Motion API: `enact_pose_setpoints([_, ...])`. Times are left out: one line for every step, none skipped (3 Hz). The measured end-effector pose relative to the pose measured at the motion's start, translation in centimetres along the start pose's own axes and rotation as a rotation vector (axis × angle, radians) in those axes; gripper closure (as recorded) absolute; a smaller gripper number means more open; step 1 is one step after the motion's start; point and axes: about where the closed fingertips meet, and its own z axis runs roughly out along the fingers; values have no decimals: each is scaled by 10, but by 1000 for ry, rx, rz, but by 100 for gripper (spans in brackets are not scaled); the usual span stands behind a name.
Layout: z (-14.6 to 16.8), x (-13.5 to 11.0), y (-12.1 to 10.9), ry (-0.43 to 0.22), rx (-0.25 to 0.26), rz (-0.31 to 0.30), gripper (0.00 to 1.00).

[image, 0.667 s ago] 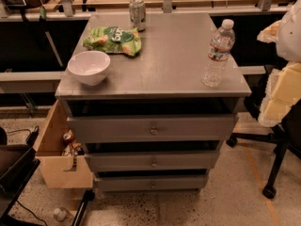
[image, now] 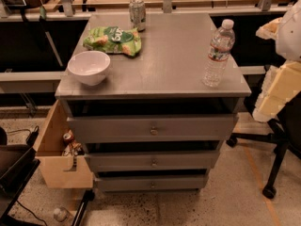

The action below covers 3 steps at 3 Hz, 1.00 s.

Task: Move water bottle near 7up can

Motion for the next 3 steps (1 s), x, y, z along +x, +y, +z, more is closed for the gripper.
enact_pose_setpoints([9, 9, -29, -180, 86, 38, 0])
enact_pose_setpoints([21, 20, -65, -377, 187, 75, 0])
enact_pose_setpoints([36, 20, -95, -576, 247, 138, 0])
